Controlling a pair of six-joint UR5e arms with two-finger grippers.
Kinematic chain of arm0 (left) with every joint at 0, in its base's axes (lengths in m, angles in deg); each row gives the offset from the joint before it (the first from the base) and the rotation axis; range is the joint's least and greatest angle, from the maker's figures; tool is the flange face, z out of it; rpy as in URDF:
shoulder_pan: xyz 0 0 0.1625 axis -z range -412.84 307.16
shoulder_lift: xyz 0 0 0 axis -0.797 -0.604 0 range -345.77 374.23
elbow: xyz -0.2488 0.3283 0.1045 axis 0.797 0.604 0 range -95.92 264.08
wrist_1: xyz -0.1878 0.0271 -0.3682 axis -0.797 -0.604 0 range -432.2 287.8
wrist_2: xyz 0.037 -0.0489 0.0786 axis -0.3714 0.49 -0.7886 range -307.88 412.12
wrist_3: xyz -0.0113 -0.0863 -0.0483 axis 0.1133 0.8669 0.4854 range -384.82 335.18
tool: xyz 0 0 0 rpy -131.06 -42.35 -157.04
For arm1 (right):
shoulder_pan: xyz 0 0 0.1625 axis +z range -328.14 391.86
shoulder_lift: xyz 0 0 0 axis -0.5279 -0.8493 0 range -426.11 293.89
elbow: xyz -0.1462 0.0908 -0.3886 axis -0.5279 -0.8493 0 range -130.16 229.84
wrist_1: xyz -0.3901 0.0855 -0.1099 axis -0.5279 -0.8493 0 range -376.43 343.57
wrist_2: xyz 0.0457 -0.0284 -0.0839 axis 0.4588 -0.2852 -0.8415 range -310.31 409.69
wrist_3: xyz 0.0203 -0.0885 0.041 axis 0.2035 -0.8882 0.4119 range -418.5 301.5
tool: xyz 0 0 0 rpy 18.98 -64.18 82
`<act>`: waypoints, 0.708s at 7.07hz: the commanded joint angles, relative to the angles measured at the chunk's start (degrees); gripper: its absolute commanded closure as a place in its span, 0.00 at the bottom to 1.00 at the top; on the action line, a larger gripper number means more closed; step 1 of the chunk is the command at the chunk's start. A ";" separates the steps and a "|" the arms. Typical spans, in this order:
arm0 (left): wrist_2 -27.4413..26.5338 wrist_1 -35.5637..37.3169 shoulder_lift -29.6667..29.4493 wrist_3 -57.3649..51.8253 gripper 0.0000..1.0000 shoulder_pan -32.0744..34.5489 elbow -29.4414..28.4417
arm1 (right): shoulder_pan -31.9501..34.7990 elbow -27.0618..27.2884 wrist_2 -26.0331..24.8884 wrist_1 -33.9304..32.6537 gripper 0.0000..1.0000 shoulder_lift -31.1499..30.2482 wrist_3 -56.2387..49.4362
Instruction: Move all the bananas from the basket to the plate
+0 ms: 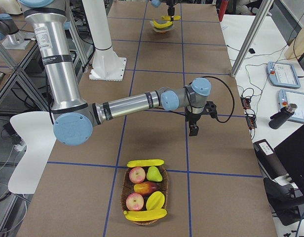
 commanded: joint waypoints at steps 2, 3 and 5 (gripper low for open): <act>-4.21 -1.16 3.61 -6.03 1.00 -0.26 -3.57 | 2.08 -2.41 0.90 -0.13 0.00 -0.67 -2.85; -5.11 -2.74 3.52 -6.03 1.00 -0.35 -5.68 | 2.69 -2.41 2.04 -0.13 0.00 -1.11 -2.85; -5.21 -2.84 3.52 -6.03 1.00 -0.62 -6.76 | 3.23 -2.32 2.66 -0.05 0.00 -1.73 -2.85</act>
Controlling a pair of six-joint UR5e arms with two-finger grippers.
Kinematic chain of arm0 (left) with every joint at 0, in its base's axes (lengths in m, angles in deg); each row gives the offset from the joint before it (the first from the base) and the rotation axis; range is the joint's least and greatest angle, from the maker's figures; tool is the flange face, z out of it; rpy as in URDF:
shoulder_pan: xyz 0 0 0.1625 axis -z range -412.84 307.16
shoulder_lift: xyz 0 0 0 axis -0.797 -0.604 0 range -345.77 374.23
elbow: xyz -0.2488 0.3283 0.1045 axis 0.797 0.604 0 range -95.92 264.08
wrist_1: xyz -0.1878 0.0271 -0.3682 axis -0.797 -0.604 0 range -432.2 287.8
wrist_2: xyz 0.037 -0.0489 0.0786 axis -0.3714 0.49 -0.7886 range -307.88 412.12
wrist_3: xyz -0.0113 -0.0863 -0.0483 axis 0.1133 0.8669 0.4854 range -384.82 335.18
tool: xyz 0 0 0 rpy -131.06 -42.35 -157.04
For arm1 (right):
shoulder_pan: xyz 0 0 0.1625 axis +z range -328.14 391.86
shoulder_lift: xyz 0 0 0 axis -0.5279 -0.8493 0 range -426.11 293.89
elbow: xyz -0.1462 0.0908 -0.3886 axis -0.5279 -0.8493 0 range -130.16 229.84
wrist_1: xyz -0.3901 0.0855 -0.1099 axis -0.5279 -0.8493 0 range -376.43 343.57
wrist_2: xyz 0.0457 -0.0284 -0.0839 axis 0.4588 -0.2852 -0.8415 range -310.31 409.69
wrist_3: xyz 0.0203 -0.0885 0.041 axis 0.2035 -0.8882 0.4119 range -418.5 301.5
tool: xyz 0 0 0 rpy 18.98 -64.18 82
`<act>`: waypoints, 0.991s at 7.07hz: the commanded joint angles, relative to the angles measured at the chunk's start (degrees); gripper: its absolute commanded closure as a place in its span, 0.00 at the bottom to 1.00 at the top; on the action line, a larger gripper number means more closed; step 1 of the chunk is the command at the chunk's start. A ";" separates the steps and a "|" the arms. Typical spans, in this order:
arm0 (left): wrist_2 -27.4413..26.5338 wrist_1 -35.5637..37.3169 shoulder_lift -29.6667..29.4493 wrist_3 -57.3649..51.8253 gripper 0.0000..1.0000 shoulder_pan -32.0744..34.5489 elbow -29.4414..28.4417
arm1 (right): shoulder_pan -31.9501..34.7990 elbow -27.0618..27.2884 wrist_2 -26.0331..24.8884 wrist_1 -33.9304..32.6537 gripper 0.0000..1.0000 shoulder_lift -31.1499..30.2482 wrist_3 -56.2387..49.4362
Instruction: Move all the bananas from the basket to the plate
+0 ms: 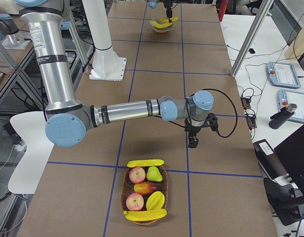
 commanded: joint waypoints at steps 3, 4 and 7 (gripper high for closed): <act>-0.17 -0.34 0.39 -0.04 1.00 -2.28 -0.62 | 0.78 0.06 1.93 0.03 0.00 -0.65 0.08; -0.43 -0.34 0.48 -0.12 0.61 -3.42 -0.62 | 1.22 0.06 2.38 0.20 0.00 -1.18 0.08; -1.75 -3.15 3.11 -2.67 0.00 -3.70 -0.62 | 1.31 0.15 2.38 0.20 0.00 -1.53 0.08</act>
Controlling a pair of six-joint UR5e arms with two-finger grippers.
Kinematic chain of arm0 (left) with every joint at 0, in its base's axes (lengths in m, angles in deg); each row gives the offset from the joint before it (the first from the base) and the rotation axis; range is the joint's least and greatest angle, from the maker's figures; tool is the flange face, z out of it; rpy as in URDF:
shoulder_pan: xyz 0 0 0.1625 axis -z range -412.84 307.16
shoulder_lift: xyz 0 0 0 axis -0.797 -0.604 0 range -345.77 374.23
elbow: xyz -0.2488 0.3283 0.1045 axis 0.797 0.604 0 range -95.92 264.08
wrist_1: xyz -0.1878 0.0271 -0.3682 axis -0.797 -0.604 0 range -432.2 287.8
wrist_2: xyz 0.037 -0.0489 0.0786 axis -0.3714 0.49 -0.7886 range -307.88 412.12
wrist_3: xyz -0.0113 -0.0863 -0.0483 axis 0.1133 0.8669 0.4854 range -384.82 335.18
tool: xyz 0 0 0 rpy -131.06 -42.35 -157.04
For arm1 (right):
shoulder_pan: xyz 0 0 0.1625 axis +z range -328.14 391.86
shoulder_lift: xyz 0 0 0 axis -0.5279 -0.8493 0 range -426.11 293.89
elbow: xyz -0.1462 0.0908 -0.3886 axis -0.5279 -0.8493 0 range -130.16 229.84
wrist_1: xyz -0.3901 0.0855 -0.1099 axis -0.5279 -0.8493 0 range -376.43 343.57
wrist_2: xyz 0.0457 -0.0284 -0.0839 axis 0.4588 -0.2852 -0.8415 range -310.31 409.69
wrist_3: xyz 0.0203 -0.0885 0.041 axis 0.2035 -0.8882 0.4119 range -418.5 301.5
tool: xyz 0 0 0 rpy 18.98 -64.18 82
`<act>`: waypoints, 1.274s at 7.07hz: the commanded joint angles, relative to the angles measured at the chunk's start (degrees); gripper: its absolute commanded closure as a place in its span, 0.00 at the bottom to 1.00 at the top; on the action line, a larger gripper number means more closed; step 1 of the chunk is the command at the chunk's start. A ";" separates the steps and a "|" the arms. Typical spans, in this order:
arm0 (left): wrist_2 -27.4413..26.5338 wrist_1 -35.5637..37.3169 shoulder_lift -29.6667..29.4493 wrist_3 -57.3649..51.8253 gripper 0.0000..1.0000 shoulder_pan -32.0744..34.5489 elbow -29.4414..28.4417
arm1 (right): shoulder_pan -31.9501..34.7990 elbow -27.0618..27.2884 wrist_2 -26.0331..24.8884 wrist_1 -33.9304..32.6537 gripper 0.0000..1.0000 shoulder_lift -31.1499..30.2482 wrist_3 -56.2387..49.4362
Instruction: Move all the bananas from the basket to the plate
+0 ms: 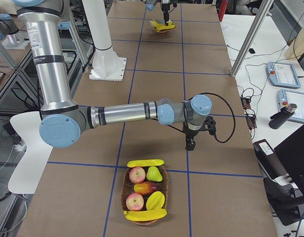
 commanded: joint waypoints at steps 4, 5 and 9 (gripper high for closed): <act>0.16 -0.97 -0.03 -2.02 0.00 3.28 1.90 | 1.01 0.10 -0.05 0.62 0.00 -3.82 -0.87; 0.08 -0.53 -0.39 -3.16 0.00 4.26 1.82 | 1.36 0.02 -0.40 0.62 0.00 -4.88 -2.53; -0.97 18.74 -8.10 -21.74 0.00 11.38 1.99 | 8.47 -2.27 -6.36 0.36 0.00 -8.47 -15.86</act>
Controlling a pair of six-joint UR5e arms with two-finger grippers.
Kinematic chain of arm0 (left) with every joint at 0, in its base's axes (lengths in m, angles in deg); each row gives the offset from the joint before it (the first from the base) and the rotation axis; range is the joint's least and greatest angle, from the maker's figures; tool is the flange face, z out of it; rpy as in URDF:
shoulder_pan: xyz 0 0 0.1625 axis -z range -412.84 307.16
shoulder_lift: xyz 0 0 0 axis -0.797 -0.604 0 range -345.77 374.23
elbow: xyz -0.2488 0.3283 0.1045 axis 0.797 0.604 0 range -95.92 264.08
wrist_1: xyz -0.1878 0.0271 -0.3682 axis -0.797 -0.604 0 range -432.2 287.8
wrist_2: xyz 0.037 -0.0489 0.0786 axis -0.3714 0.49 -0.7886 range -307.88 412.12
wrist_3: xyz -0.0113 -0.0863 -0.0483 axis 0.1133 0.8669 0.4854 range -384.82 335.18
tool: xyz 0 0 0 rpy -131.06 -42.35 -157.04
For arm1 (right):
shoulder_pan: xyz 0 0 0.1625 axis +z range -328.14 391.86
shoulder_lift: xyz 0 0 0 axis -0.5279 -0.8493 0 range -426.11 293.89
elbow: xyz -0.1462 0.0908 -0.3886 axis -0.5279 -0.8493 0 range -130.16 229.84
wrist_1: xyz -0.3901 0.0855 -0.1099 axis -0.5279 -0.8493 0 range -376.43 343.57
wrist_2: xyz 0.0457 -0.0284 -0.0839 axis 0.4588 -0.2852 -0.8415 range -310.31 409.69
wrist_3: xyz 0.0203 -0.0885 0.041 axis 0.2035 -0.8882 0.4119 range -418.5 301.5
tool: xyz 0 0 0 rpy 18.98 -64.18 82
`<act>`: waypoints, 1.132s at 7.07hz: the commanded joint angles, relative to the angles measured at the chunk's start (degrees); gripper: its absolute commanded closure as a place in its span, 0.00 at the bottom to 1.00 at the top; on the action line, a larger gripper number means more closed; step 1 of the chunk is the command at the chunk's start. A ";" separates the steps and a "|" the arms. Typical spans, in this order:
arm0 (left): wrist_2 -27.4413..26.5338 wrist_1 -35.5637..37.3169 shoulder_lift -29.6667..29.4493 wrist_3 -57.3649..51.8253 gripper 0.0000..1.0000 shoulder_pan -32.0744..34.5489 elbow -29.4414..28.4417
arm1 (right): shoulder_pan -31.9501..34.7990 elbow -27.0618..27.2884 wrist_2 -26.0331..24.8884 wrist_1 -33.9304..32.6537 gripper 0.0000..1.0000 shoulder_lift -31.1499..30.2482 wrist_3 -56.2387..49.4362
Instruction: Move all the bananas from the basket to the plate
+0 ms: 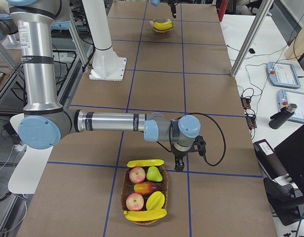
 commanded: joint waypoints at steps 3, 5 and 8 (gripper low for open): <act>-4.54 10.09 -5.18 -9.73 0.00 1.87 -0.54 | 6.38 -4.78 -2.28 0.19 0.00 -3.60 -11.51; -4.64 10.01 -5.18 -9.73 0.00 1.60 -0.80 | 6.29 -4.42 6.98 0.28 0.00 -6.14 -11.25; -4.64 10.01 -5.09 -9.56 0.00 1.51 -0.89 | 6.12 -3.90 12.48 0.01 0.00 -8.08 -11.25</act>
